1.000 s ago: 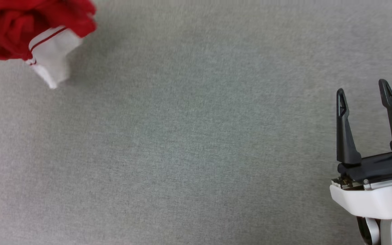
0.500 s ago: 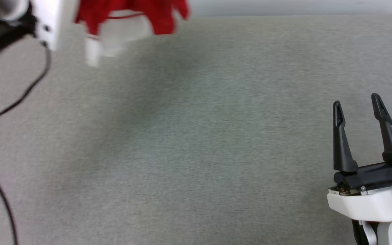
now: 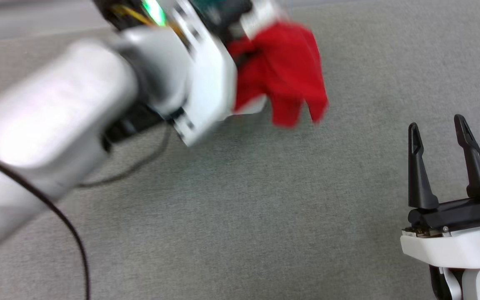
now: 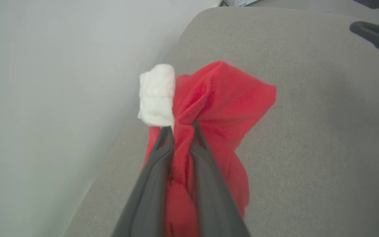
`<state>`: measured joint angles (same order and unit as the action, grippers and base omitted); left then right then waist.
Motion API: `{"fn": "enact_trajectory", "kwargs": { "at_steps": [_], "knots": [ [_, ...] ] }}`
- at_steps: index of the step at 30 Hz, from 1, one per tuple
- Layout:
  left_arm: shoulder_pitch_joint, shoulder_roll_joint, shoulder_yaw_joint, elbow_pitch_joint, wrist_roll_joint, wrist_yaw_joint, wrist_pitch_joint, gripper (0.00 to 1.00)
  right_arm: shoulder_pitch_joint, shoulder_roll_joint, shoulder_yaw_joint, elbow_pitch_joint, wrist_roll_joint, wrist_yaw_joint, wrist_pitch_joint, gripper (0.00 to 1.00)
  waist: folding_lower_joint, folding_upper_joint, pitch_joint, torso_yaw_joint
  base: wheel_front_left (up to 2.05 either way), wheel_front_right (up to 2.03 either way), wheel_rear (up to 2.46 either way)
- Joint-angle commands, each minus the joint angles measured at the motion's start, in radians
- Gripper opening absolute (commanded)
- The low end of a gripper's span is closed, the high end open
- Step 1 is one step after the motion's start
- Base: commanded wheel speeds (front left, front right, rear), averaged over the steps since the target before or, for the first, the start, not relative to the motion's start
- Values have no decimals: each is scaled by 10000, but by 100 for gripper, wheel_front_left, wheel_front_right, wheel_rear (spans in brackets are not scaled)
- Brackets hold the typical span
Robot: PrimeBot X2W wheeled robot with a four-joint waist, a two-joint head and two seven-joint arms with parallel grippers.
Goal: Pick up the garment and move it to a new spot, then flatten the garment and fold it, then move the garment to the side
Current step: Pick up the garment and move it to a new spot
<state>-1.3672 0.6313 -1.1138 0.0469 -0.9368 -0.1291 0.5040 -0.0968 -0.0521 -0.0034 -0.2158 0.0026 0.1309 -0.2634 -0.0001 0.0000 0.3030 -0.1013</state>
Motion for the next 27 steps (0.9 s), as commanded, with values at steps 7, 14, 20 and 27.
{"fn": "enact_trajectory", "kwargs": {
  "at_steps": [7,14,20,27],
  "knots": [
    [1124,-1018,-1423,501,56,3,-559,0,-205,30,-16,103,157,-3,-22,100,1,0,455,-415,0,0,0],
    [3377,-2054,-1654,936,842,3,-109,0,-247,31,-104,153,265,-3,-21,100,1,0,655,-514,0,0,0],
    [4878,-2642,-1670,1040,1360,2,385,0,-318,31,-140,224,293,-3,-22,100,1,0,656,-385,0,0,0],
    [4727,-2874,-1653,1538,1616,3,-769,100,-177,29,-159,369,208,-3,-21,100,1,0,286,-195,0,0,0]
  ]
}}
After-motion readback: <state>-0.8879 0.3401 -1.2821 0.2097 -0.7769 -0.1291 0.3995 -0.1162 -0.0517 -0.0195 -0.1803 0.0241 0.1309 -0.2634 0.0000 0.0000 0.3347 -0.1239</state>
